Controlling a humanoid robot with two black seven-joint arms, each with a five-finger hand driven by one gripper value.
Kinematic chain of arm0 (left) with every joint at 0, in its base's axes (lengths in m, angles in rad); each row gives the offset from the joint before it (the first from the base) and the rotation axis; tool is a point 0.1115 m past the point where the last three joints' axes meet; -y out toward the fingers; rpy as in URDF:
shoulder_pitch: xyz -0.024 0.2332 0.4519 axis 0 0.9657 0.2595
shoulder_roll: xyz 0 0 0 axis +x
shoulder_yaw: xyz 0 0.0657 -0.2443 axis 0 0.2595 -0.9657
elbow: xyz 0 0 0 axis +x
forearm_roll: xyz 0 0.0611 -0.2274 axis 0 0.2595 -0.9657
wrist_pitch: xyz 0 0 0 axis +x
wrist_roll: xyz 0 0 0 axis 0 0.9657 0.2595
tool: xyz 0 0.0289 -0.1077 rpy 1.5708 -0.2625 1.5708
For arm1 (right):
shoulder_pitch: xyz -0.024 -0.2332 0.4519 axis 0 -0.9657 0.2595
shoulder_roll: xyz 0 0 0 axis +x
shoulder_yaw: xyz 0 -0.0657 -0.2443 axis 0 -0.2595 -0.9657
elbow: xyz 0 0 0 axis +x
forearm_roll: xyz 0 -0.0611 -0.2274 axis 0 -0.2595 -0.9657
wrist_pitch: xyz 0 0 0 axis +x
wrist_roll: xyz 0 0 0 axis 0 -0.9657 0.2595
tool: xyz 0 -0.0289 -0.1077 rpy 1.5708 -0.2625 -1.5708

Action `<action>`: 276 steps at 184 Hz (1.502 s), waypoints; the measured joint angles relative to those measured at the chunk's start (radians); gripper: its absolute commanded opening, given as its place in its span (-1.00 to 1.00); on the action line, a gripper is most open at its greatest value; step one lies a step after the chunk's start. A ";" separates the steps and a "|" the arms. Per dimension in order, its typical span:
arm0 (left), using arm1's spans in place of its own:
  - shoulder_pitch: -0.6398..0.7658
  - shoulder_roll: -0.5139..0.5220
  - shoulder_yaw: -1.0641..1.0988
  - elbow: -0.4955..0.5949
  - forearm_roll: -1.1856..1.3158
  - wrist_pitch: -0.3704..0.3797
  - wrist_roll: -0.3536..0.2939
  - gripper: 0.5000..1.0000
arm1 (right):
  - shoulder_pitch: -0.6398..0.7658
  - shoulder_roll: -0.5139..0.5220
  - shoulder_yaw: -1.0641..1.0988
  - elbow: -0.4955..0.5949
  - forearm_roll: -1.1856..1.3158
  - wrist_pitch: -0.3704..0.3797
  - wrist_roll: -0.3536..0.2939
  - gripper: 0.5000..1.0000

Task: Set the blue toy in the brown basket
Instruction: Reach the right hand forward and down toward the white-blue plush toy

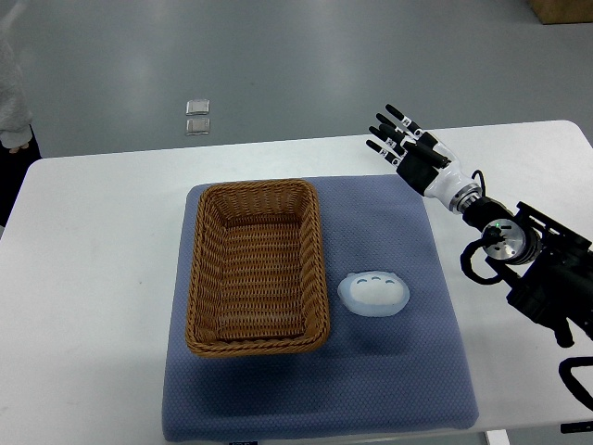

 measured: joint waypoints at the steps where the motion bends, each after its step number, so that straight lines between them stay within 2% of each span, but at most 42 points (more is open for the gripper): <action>1: 0.000 0.000 0.000 0.000 0.000 0.000 0.000 1.00 | 0.000 0.000 0.000 0.000 0.000 0.000 0.000 0.72; 47: 0.000 0.000 0.001 -0.001 0.000 -0.004 -0.001 1.00 | 0.002 0.000 -0.002 0.004 -0.010 0.002 0.000 0.72; 81: 0.000 0.000 0.000 -0.002 0.000 -0.005 -0.002 1.00 | 0.008 -0.028 -0.011 0.054 -0.060 0.003 -0.001 0.72; 110: 0.000 0.000 0.001 -0.007 0.000 -0.005 -0.003 1.00 | 0.016 -0.144 -0.080 0.211 -0.202 0.014 -0.002 0.72; 135: 0.000 0.000 0.003 -0.011 0.000 -0.009 -0.003 1.00 | 0.060 -0.293 -0.140 0.426 -0.407 0.014 -0.023 0.72; 151: 0.000 0.000 0.005 -0.013 0.000 -0.011 -0.002 1.00 | 0.128 -0.388 -0.248 0.559 -0.579 0.009 -0.039 0.72; 181: 0.000 0.000 0.009 -0.014 0.002 -0.012 -0.002 1.00 | 0.296 -0.554 -0.525 0.717 -0.803 0.002 -0.043 0.72; 216: -0.002 0.000 0.011 -0.016 0.004 -0.012 -0.002 1.00 | 0.361 -0.701 -0.606 0.924 -0.949 0.002 -0.041 0.71; 239: -0.002 0.000 0.011 -0.015 0.005 -0.012 -0.002 1.00 | 0.349 -0.729 -0.621 0.976 -0.990 -0.014 -0.031 0.71; 276: -0.002 0.000 0.011 -0.015 0.003 -0.012 -0.002 1.00 | 0.286 -0.716 -0.627 0.983 -1.056 -0.100 0.001 0.71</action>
